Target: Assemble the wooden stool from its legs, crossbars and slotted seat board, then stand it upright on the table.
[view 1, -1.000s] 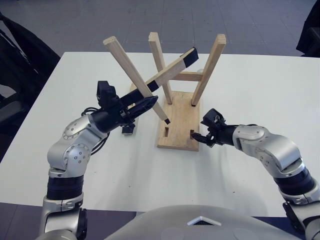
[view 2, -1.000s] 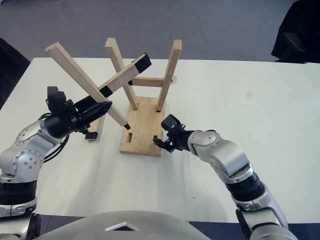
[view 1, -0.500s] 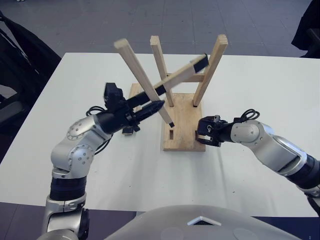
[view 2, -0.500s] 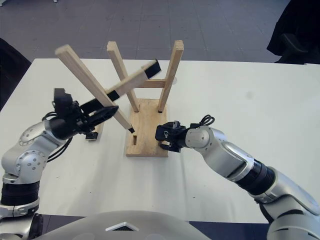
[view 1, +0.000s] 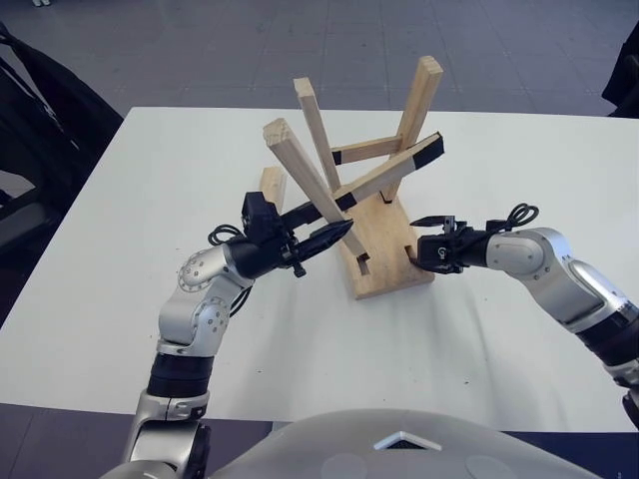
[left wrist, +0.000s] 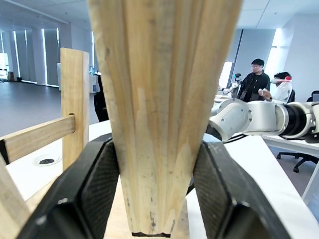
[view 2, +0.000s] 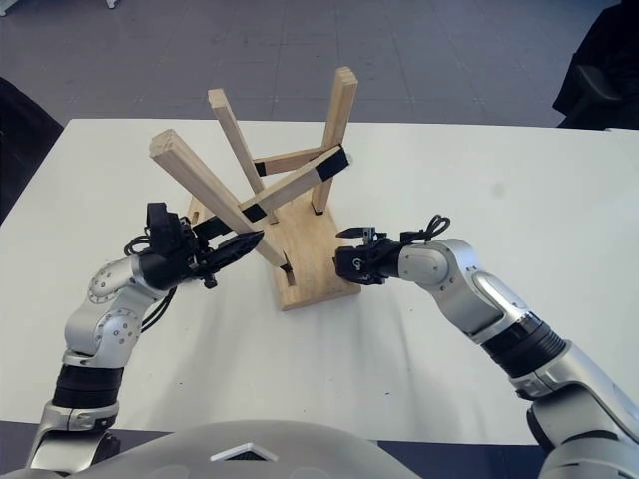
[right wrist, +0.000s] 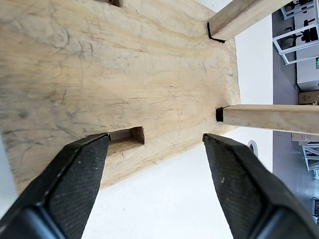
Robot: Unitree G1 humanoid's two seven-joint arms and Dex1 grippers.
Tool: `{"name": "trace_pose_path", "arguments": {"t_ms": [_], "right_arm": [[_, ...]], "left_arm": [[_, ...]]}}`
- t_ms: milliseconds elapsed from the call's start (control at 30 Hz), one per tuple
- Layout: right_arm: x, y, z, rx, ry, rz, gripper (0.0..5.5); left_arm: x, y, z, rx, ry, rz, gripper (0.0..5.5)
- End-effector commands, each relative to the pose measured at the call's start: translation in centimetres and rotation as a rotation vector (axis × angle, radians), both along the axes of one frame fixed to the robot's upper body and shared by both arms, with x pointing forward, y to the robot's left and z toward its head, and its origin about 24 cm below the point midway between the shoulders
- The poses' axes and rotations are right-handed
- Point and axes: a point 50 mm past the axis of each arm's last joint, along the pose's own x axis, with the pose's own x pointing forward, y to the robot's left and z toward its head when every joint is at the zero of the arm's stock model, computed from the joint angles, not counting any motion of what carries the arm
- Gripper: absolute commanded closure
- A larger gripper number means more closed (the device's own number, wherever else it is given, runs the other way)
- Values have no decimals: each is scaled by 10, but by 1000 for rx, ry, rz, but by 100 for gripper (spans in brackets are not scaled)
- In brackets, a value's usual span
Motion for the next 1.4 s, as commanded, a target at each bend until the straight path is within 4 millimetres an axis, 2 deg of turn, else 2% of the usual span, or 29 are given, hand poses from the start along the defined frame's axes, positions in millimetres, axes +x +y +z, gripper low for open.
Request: {"name": "trace_pose_path", "arguments": {"t_ms": [33,233,467,900,1133,1233,1300,1400], "right_arm": [[-9,-4,-20,-55,87,-11,206],[-10,0,-17,-47,76,-6,206],[-9,3,-17,-47,63,-7,206],[-15,7,-18,-48,63,5,206],[-15,7,-18,-42,58,-1,206],[-16,7,-18,-37,56,-9,206],[-16,8,-18,-32,55,-14,206],[-18,9,-19,-22,54,-22,206]], "left_arm": [[-1,1,-13,41,4,8,342],[6,0,-22,59,-5,17,342],[3,-5,-28,69,16,-30,342],[10,6,-44,151,56,-46,342],[24,13,-50,317,89,-146,344],[26,10,-47,426,78,-212,345],[22,4,-47,504,77,-247,345],[9,-3,-53,578,167,-262,345]]}}
